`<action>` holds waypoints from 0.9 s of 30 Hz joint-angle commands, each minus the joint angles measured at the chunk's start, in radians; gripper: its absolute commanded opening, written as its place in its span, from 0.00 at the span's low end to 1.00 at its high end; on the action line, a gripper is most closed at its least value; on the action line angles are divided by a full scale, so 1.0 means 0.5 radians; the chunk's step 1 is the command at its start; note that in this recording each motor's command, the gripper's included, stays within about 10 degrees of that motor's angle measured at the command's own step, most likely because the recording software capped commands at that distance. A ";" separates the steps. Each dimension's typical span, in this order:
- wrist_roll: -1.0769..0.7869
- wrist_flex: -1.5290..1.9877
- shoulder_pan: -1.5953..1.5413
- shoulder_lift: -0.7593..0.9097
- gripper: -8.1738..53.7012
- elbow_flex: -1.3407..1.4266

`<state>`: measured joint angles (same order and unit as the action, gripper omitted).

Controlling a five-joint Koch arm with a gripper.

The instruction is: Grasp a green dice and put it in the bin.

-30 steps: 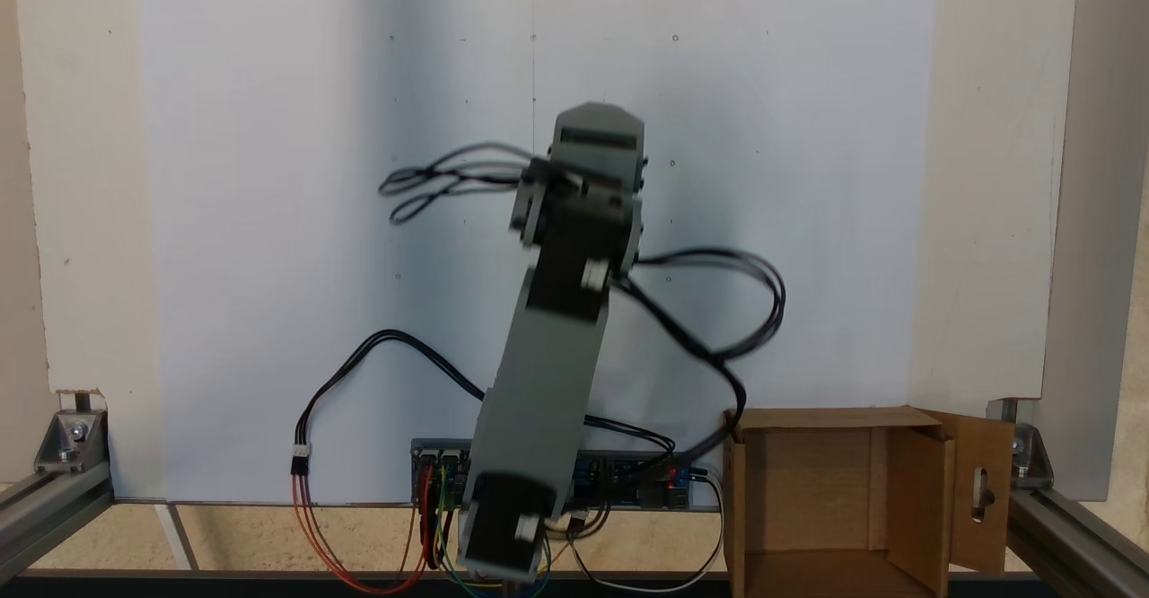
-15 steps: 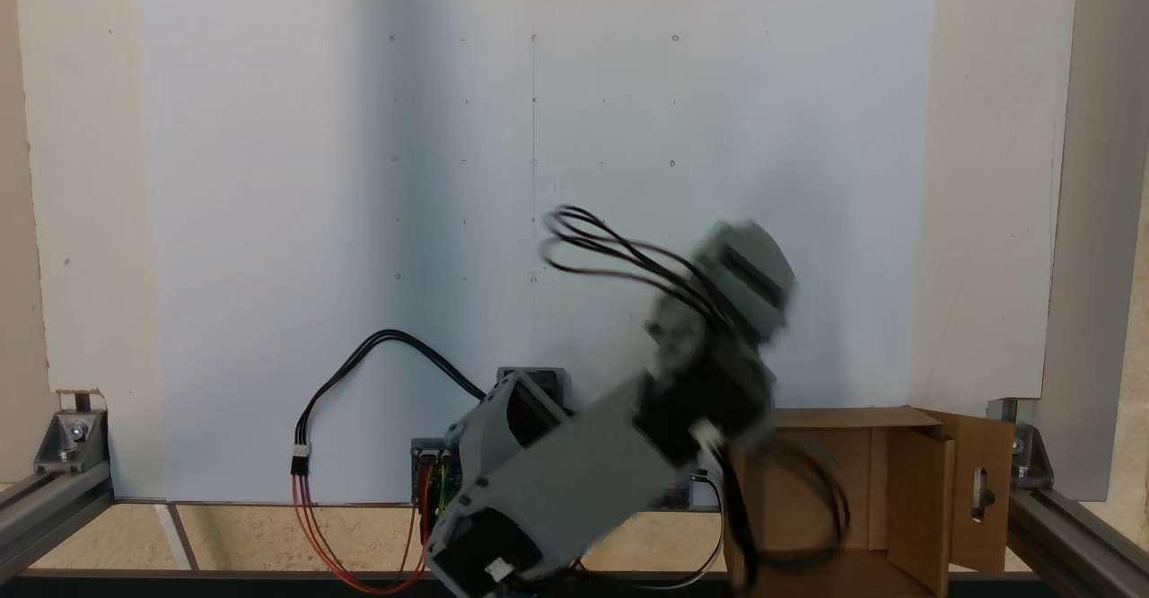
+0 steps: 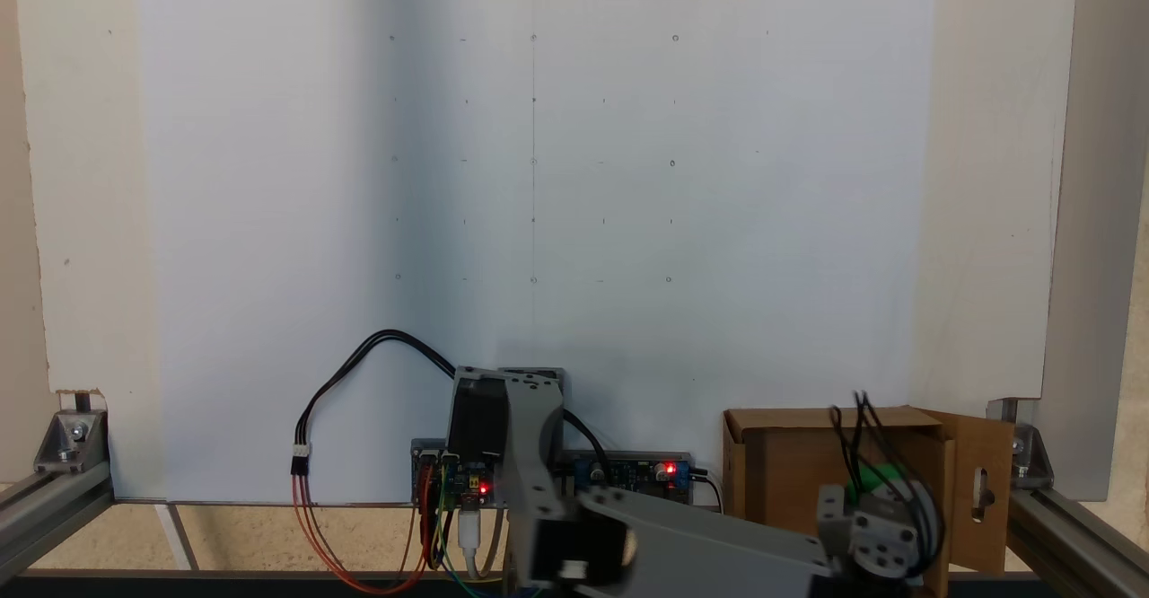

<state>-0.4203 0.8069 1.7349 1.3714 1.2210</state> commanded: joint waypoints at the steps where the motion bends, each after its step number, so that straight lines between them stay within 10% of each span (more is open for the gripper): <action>1: -0.242 -0.080 0.110 -0.083 0.32 -0.120; 10: -0.451 -0.074 0.218 -0.172 0.32 0.190; 14: -0.442 -0.074 0.218 -0.172 0.66 0.218; 27: 0.420 -0.193 -0.674 0.595 0.81 -0.123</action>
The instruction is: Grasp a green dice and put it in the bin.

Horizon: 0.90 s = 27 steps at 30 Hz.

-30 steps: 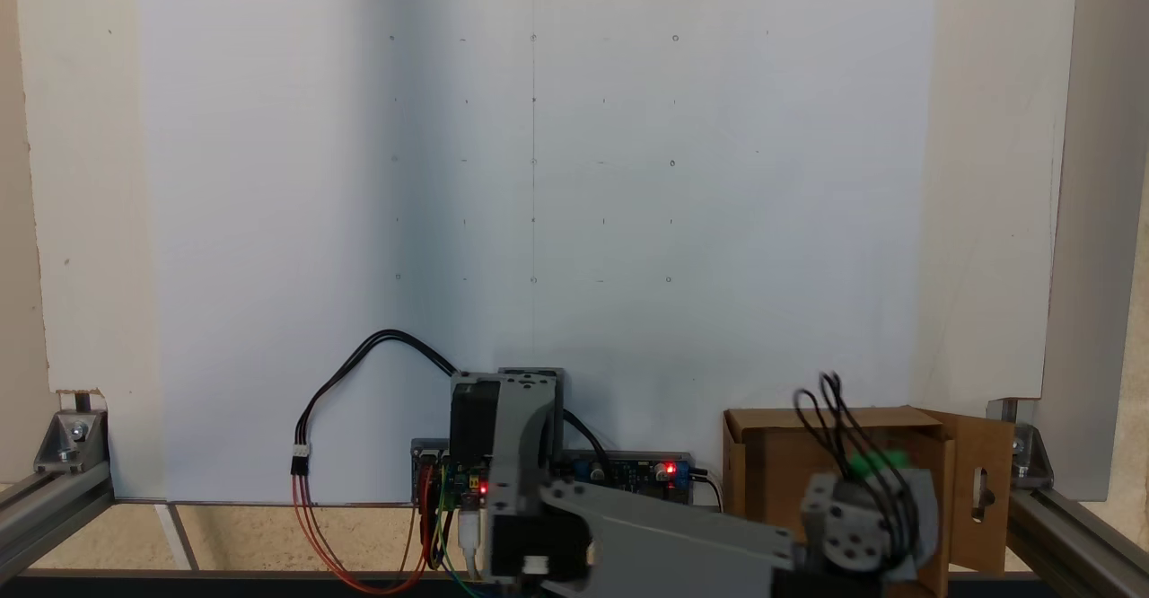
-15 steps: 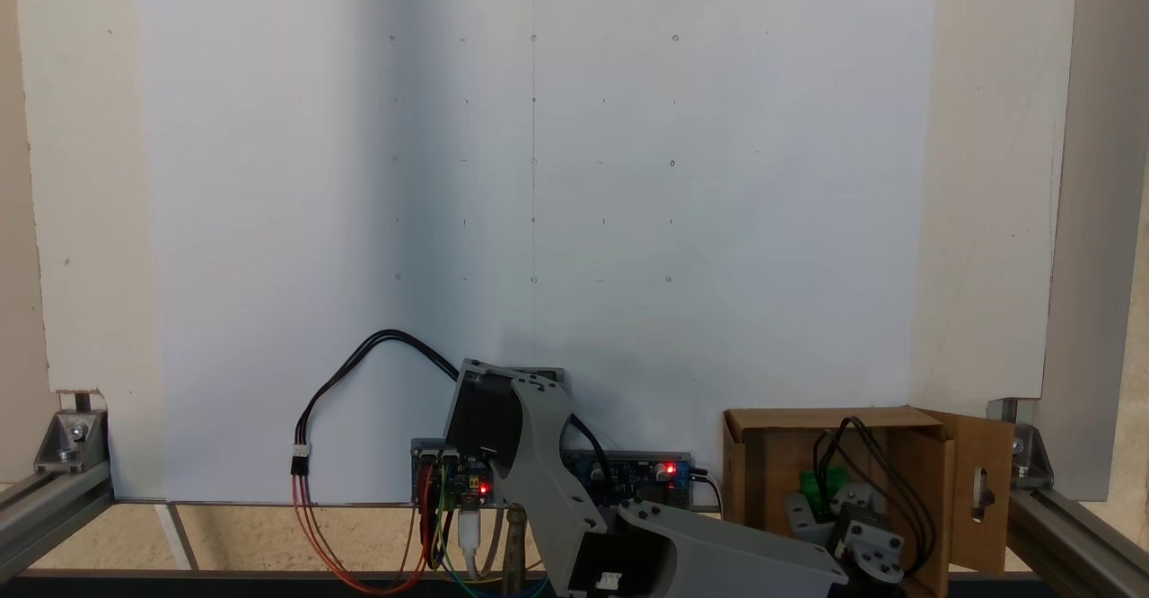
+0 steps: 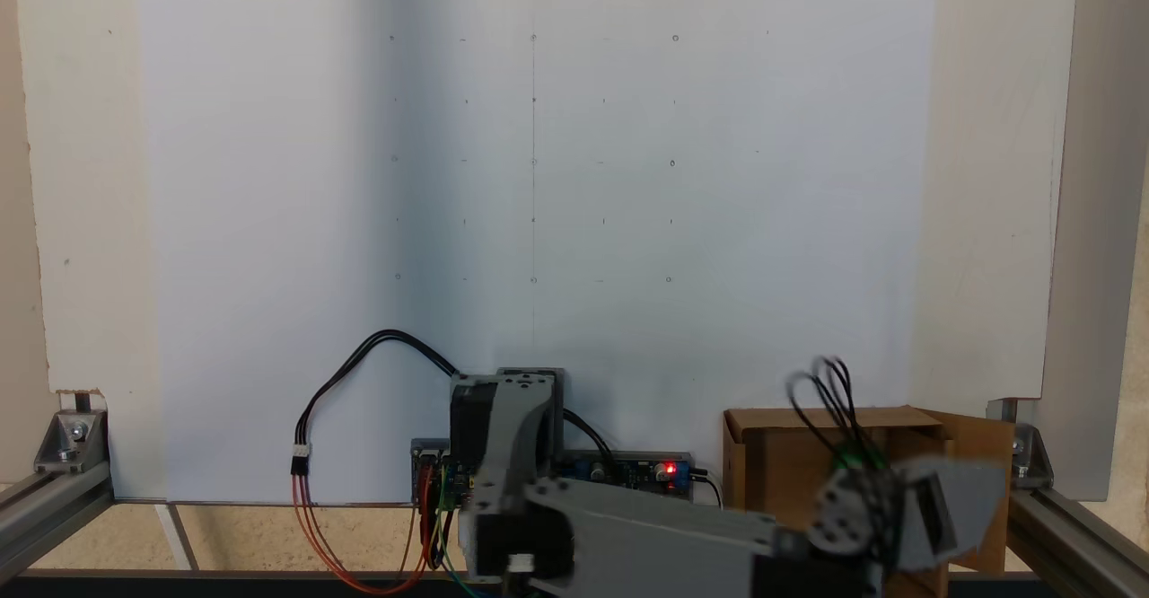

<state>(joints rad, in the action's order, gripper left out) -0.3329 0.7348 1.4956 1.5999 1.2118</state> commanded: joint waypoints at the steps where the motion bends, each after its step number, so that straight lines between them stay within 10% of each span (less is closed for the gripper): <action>1: 0.328 -0.052 -0.321 0.175 0.81 -0.104; 18: 0.650 -0.527 -2.776 0.930 0.86 0.838; 27: 0.653 -1.343 -2.982 1.292 0.85 1.773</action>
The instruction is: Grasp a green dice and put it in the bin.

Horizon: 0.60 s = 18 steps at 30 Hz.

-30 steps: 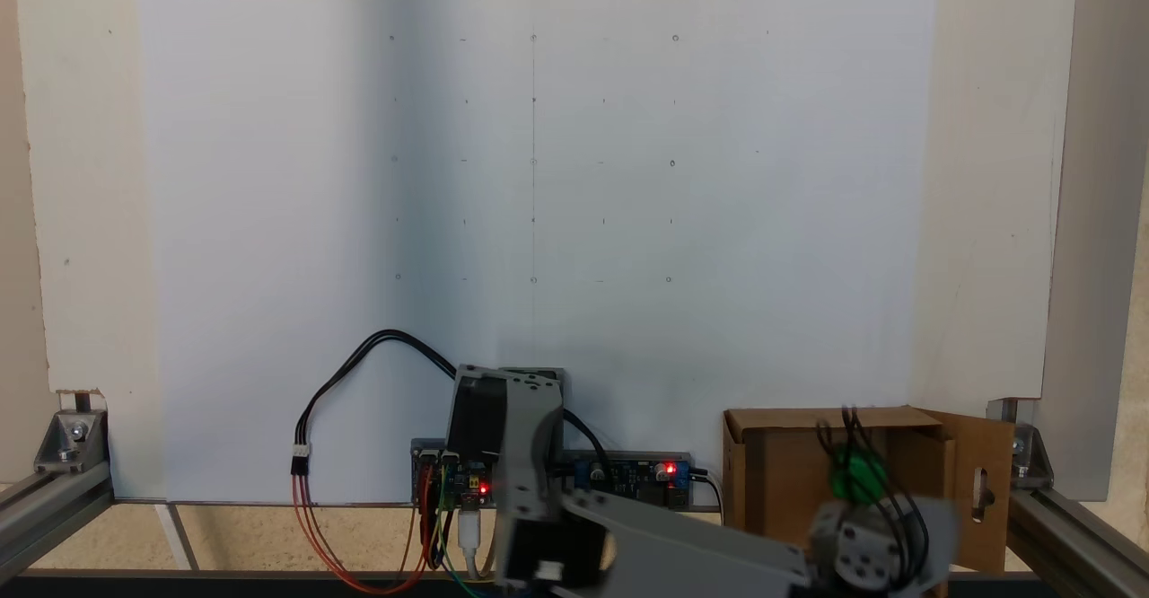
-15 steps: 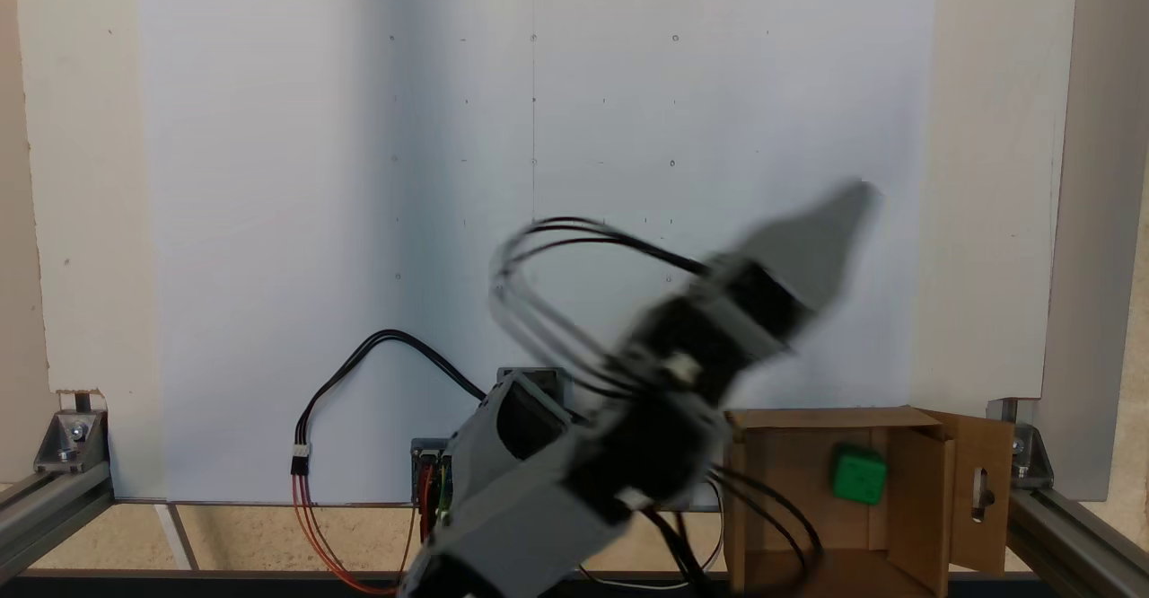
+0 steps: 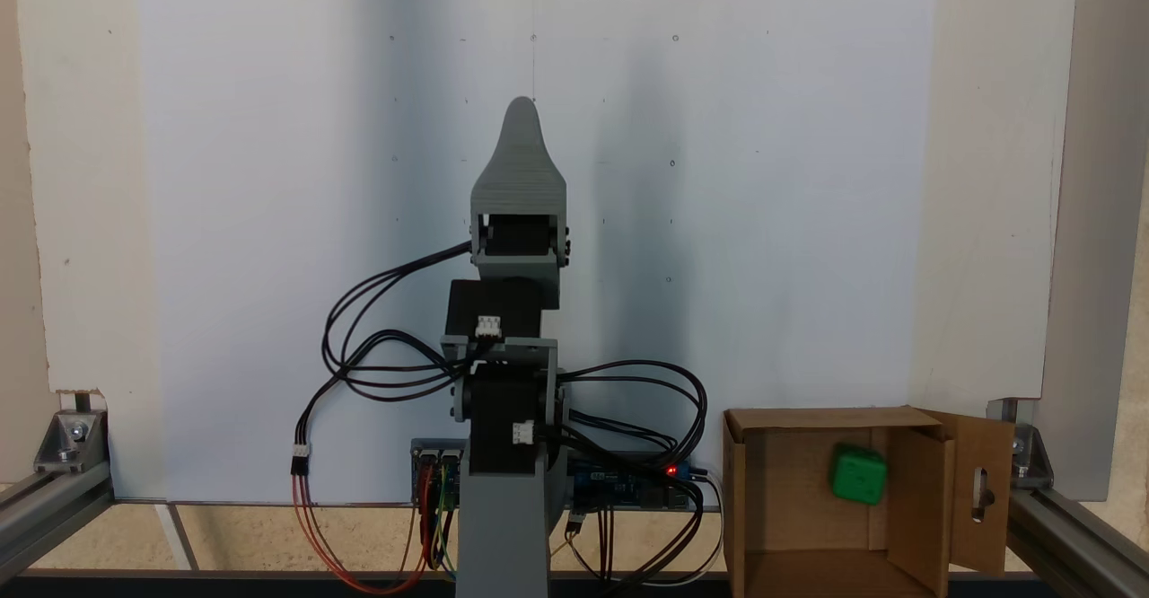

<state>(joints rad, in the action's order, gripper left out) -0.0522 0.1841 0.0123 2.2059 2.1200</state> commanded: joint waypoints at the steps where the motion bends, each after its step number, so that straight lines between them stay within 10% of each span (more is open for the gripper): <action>1: 0.095 -0.331 -0.018 0.135 0.85 0.074; 18: 0.074 -1.809 -0.018 0.328 0.84 1.255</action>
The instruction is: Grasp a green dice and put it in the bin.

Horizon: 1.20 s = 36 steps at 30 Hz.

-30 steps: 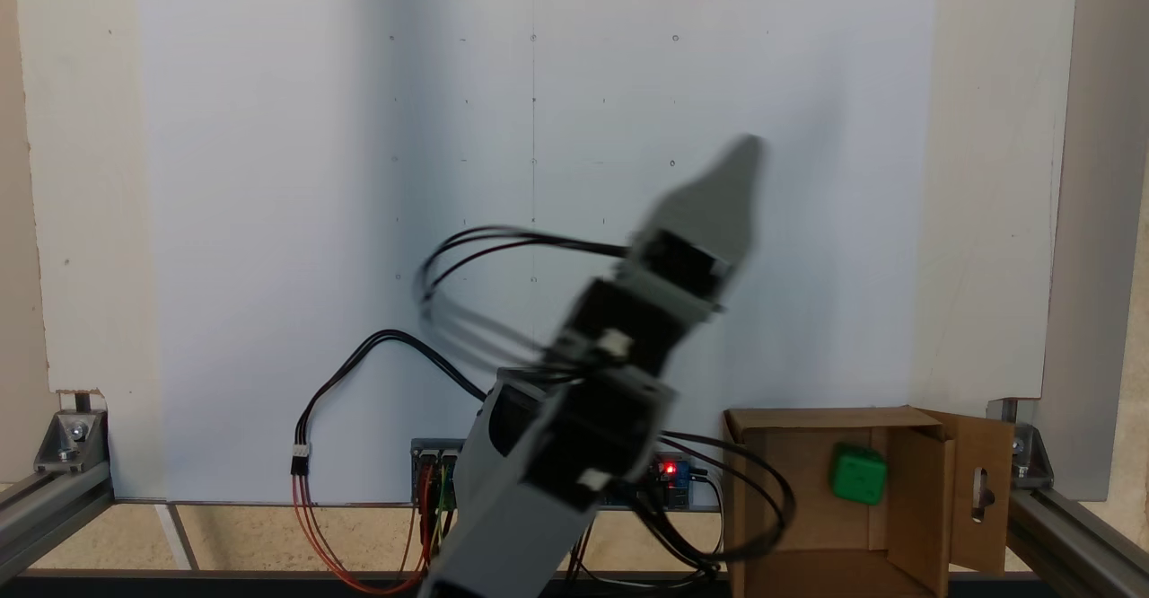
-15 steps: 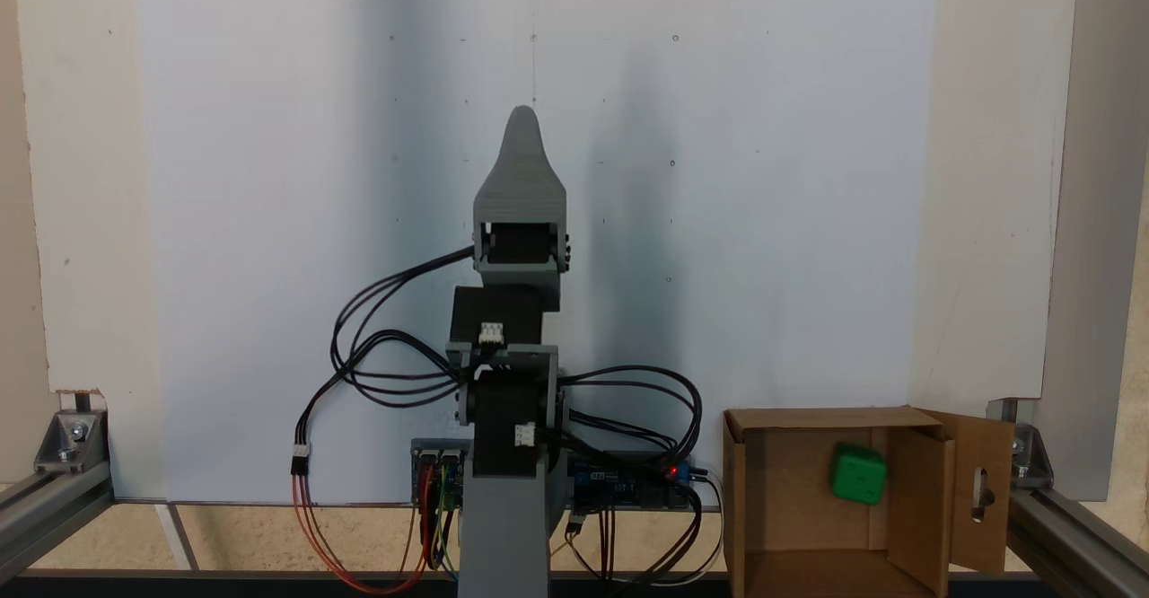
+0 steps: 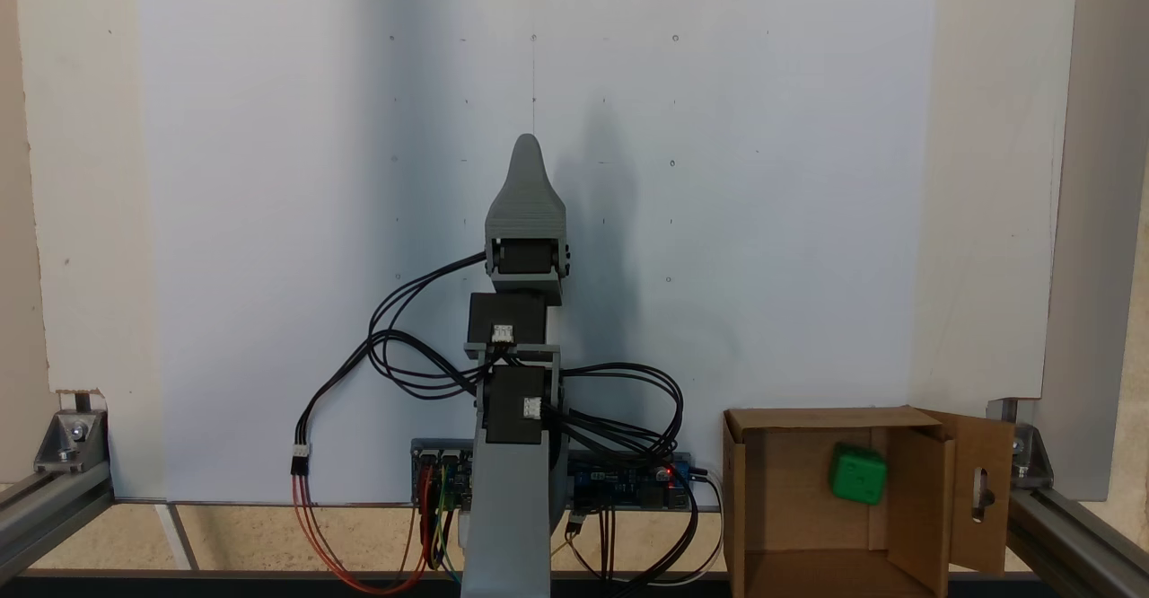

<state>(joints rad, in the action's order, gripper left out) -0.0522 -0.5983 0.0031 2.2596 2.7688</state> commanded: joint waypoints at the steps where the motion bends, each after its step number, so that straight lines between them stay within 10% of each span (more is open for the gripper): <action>1: 0.074 -0.331 0.000 0.221 0.84 -0.018; 36: -0.009 -1.973 0.101 0.218 0.85 0.721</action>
<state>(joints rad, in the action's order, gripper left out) -0.0537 -1.5309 0.0568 2.2596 3.0772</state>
